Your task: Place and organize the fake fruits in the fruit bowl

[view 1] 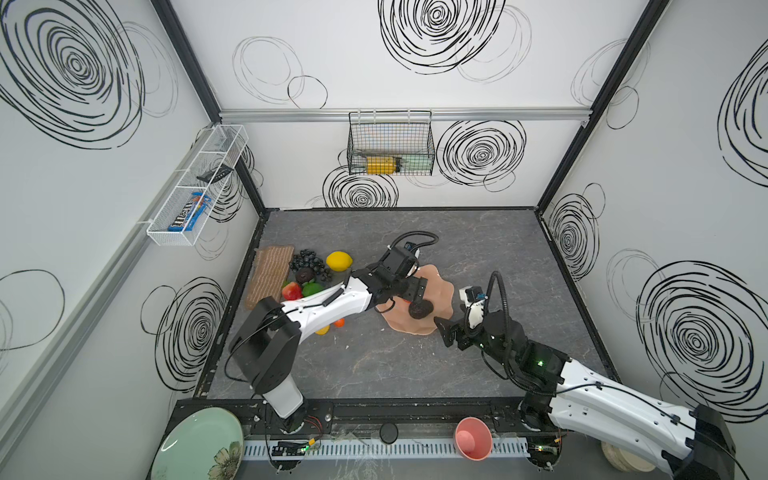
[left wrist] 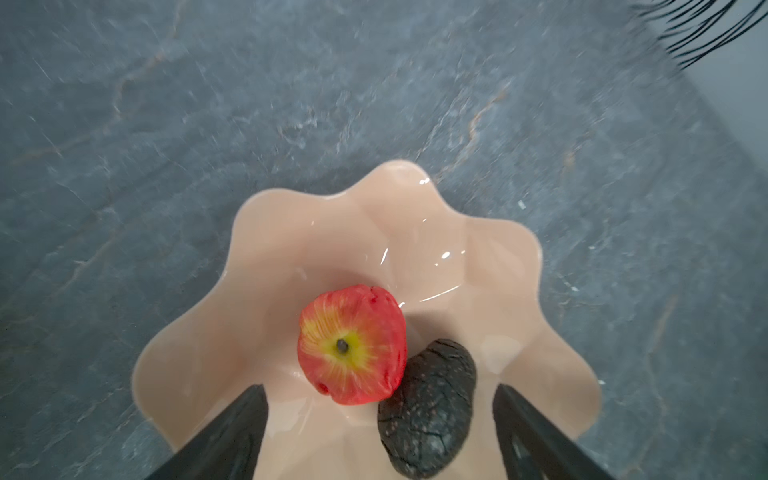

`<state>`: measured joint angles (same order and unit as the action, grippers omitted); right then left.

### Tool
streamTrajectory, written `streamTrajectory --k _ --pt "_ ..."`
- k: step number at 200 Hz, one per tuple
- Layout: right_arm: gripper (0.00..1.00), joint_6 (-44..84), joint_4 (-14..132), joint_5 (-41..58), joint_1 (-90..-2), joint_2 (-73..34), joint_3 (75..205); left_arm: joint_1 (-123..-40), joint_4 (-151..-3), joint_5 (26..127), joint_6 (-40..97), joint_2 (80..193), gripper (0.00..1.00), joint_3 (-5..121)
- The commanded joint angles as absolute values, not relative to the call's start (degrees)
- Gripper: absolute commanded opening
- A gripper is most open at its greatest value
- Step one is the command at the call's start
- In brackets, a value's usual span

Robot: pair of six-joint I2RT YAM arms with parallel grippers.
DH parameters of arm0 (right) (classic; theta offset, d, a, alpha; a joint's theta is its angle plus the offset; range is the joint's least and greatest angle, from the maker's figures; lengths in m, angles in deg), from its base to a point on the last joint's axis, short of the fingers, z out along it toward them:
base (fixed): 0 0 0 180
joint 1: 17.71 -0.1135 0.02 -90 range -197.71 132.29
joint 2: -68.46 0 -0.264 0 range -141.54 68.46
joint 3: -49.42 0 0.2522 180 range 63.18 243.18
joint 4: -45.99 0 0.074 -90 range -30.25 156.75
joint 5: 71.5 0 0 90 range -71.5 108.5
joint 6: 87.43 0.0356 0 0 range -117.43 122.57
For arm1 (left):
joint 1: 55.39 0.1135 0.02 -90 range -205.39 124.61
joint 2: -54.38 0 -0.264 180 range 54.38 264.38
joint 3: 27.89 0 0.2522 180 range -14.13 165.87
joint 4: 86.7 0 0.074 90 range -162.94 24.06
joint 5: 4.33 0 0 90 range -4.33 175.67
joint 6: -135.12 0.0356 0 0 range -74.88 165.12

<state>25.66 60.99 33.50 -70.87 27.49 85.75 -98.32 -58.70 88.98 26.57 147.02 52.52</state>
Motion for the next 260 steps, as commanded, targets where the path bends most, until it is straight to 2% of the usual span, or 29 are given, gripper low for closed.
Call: streamTrajectory --k 1,41,64,99,181,260 --pt "0.97 25.55 62.53 35.03 -70.61 29.72 87.90 -97.66 -60.20 90.76 24.41 140.31 0.89 50.56" --pt "0.97 26.03 62.62 34.78 -70.53 31.47 87.50 -90.44 -60.76 101.04 20.80 136.26 0.90 49.59" --pt "0.97 26.69 62.22 34.24 -70.54 32.15 86.67 -83.12 -61.56 100.26 14.72 139.11 0.88 49.38" --pt "0.97 27.83 62.65 33.62 -70.58 34.36 85.09 -77.52 -62.37 98.30 10.65 145.70 0.89 50.56" --pt "0.97 30.56 62.31 31.57 -70.53 36.83 82.96 -71.97 -66.52 96.63 4.95 155.28 1.00 50.71" --pt "0.97 32.10 59.53 29.31 -70.55 34.36 82.72 -69.01 -67.96 94.46 4.68 161.21 0.98 52.10"
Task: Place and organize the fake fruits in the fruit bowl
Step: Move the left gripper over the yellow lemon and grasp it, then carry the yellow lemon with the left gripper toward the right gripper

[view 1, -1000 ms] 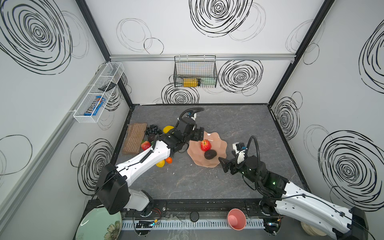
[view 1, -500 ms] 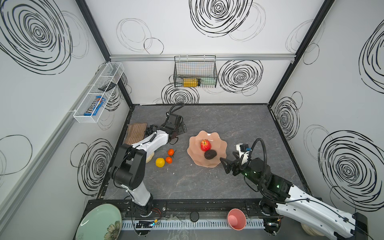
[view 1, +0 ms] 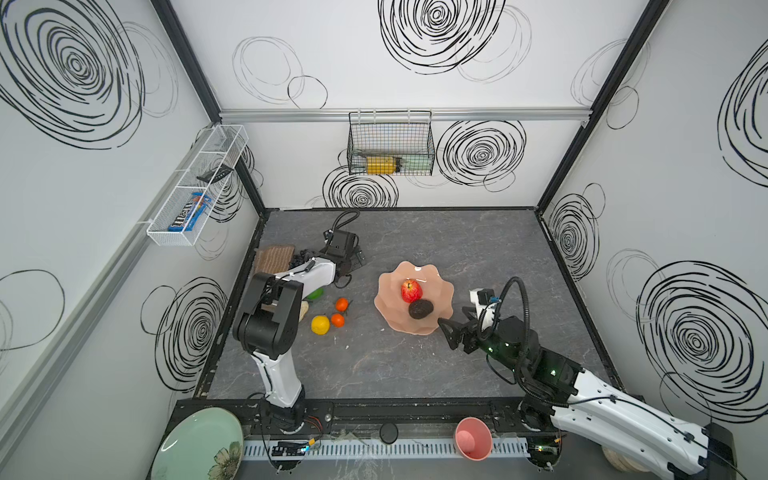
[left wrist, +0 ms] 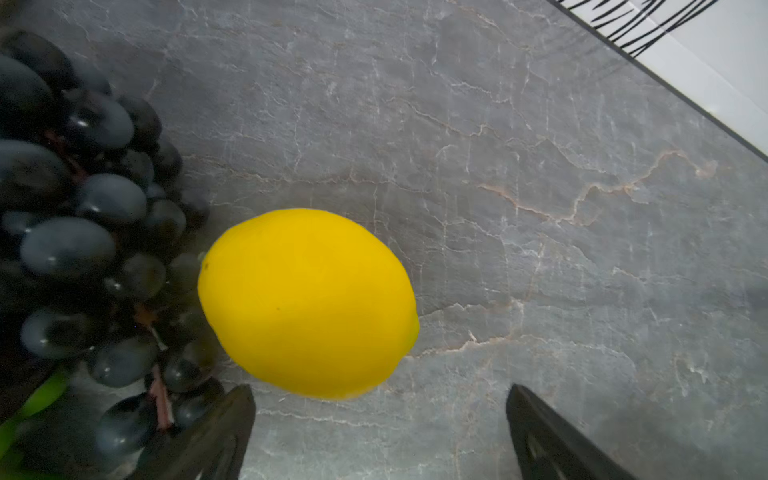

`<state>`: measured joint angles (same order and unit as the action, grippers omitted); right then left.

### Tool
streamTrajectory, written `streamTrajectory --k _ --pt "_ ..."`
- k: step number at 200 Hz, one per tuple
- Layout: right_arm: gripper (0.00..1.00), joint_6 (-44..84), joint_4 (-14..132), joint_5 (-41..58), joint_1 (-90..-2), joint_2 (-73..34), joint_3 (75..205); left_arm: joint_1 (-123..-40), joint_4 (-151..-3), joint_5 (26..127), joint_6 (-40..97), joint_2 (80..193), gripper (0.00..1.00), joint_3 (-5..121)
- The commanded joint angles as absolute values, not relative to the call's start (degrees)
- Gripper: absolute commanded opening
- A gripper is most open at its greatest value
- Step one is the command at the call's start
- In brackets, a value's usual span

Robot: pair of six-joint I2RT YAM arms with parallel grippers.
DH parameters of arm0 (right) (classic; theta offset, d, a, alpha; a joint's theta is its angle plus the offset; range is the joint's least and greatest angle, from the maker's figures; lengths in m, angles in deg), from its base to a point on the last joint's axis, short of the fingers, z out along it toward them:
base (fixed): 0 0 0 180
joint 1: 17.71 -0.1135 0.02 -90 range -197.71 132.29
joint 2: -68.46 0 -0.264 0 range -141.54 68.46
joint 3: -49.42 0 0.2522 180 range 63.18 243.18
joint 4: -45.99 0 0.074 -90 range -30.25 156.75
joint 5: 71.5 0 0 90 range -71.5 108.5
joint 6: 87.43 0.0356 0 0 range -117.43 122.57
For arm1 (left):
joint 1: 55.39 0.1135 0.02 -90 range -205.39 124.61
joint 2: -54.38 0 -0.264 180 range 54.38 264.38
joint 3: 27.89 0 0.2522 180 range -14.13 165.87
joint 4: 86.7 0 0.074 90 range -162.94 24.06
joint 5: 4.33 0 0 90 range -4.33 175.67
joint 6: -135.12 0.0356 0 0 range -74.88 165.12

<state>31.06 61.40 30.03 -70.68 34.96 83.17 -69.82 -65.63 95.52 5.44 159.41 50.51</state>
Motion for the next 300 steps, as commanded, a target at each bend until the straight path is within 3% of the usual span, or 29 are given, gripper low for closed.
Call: streamTrajectory --k 1,162,241,300 --pt "0.97 32.10 59.51 29.31 -70.54 34.32 82.71 -68.97 -67.94 94.46 4.69 161.28 0.98 52.16" --pt "0.97 32.19 57.40 28.02 -70.62 29.15 83.84 -66.29 -62.41 98.76 10.74 171.42 0.98 63.55" --pt "0.97 32.45 57.89 28.03 -70.63 29.54 83.75 -66.37 -63.22 98.56 12.05 171.77 0.73 63.77" --pt "0.97 33.41 60.37 29.30 -70.63 30.53 85.40 -67.55 -69.37 95.60 13.51 165.59 0.65 58.46"
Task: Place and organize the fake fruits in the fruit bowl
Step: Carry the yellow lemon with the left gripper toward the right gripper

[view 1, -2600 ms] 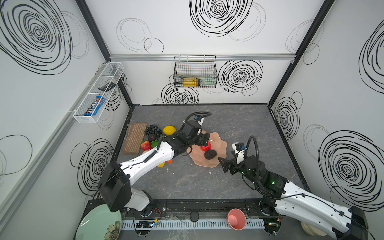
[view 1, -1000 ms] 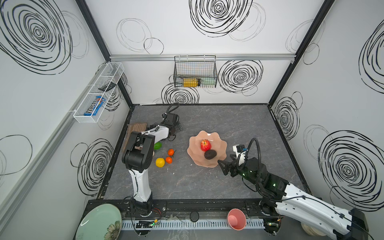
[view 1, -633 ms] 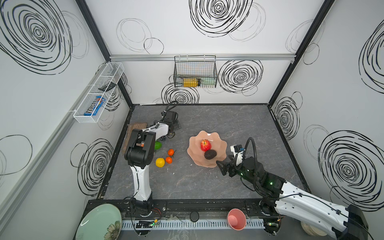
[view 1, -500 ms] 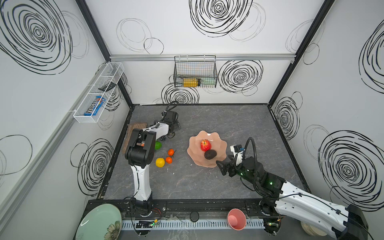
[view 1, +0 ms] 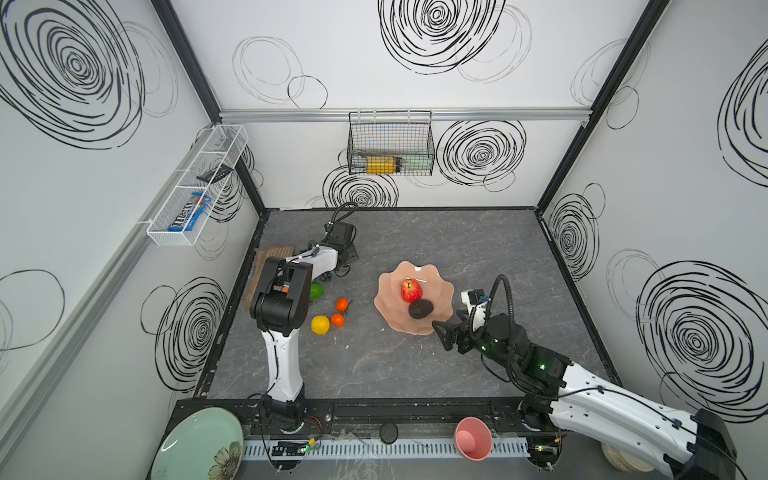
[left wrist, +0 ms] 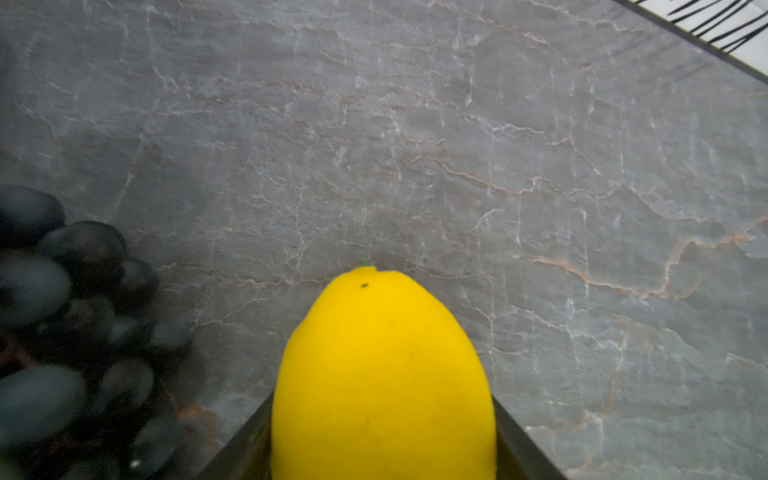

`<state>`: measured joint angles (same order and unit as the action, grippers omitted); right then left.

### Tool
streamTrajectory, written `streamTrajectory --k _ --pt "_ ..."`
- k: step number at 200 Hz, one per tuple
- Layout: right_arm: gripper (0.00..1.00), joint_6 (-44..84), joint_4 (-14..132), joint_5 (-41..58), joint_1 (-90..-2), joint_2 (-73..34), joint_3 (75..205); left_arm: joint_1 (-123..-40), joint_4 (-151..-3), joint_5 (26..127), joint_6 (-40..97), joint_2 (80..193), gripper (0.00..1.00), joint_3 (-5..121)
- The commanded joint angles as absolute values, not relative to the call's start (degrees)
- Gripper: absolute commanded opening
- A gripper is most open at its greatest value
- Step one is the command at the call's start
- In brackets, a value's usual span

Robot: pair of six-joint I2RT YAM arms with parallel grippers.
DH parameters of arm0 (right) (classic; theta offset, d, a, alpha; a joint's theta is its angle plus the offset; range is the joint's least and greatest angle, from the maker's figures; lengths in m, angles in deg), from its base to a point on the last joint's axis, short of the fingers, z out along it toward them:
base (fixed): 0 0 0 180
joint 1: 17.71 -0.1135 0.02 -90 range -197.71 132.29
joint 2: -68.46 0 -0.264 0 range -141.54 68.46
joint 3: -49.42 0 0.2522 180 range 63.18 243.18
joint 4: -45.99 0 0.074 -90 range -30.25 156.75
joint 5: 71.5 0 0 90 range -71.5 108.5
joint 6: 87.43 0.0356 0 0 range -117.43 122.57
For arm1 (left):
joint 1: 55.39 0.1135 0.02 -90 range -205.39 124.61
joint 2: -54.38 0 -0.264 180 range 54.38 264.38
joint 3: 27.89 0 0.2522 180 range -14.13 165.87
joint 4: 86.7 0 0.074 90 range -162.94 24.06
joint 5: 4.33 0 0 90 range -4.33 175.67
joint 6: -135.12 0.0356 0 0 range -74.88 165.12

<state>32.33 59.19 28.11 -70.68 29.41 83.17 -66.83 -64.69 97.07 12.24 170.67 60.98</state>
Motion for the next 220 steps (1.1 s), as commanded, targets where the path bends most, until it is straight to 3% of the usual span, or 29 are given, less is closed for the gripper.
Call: streamTrajectory --k 1,44,111,179,220 --pt "0.97 33.46 60.46 29.35 -70.62 30.55 85.50 -67.62 -69.66 95.43 13.67 165.40 0.65 58.29" --pt "0.97 37.45 68.59 33.68 -70.32 30.57 90.86 -72.65 -81.28 93.12 20.30 150.89 0.61 46.56" --pt "0.98 41.76 70.84 30.66 -69.48 29.36 99.72 -93.44 -102.52 94.89 30.71 125.55 0.61 23.95" --pt "0.98 44.61 65.47 22.58 -69.65 25.36 102.39 -108.44 -125.30 92.02 39.35 118.13 0.61 8.97" --pt "0.94 45.46 61.81 19.03 -70.25 21.72 102.55 -112.14 -132.15 90.97 42.32 119.22 0.62 5.30"
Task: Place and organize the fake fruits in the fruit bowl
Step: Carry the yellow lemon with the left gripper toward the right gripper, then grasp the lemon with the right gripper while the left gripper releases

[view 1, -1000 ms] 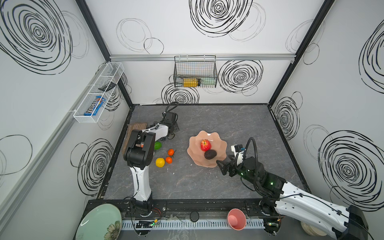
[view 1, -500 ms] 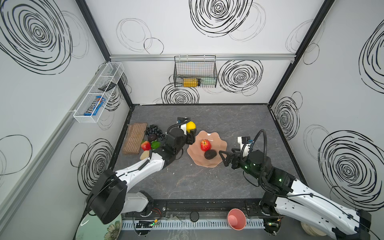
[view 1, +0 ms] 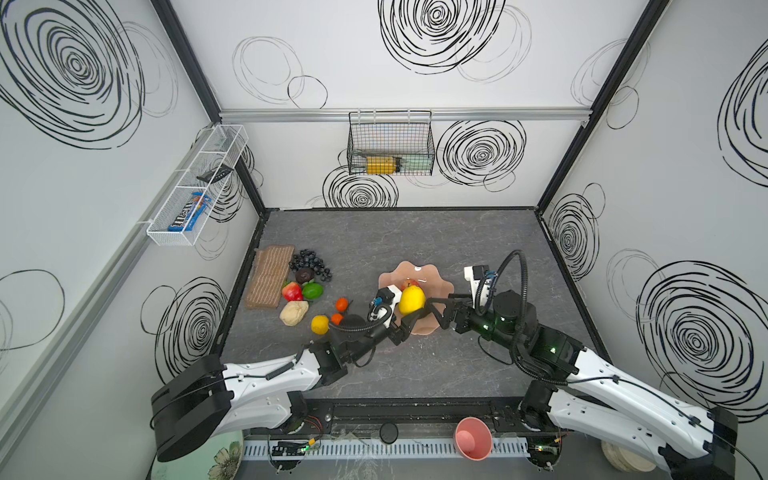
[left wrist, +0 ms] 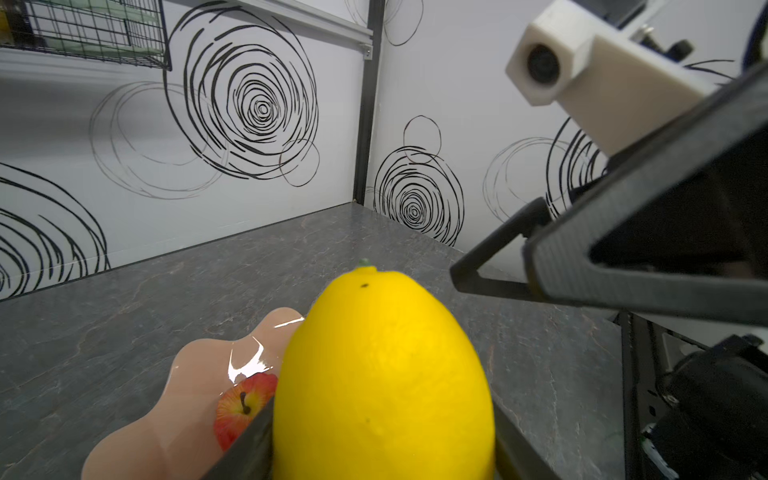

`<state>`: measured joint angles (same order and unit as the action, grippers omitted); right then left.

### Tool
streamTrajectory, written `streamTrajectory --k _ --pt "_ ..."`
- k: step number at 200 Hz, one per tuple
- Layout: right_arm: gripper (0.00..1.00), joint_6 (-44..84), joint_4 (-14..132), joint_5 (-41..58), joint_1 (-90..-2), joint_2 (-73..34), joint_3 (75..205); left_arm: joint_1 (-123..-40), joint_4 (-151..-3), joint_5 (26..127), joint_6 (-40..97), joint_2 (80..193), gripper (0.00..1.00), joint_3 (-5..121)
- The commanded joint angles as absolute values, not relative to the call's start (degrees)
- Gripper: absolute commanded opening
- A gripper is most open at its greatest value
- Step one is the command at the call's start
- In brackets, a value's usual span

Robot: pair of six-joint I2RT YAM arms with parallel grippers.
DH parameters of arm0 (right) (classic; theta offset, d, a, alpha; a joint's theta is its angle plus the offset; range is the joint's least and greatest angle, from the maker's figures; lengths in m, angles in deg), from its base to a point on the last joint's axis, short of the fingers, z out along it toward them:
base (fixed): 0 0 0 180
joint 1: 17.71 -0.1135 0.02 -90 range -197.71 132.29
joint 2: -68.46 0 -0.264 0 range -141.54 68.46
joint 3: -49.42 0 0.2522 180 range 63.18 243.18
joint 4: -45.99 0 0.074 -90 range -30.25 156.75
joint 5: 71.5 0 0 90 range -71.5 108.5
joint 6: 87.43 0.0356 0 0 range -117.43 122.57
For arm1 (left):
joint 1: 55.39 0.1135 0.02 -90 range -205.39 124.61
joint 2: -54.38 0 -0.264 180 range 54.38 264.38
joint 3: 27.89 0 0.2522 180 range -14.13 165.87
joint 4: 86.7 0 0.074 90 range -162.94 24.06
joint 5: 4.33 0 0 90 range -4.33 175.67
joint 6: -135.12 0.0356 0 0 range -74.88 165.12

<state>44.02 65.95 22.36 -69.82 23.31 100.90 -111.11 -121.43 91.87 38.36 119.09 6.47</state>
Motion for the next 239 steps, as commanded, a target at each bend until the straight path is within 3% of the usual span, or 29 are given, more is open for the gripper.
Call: streamTrajectory --k 1,68,161,188,207,239 --pt "0.94 45.46 61.71 18.94 -70.26 21.66 102.60 -112.19 -132.21 90.96 42.40 119.23 0.62 5.30" --pt "0.86 46.24 58.04 16.22 -73.10 15.97 103.88 -113.96 -133.08 90.24 44.37 120.99 0.62 5.62" --pt "0.53 44.36 58.58 17.72 -73.78 15.00 105.01 -114.89 -131.82 90.80 46.19 121.71 0.67 6.19" --pt "0.52 43.22 59.77 19.68 -73.78 14.61 105.62 -114.89 -130.85 91.22 46.03 120.86 0.77 6.16" --pt "0.52 40.94 62.48 22.38 -73.70 13.80 107.20 -114.80 -125.73 92.79 45.65 117.99 0.89 6.53" --pt "0.53 36.89 68.63 30.19 -73.69 10.29 110.06 -114.27 -122.66 104.71 41.66 105.69 0.99 1.39"
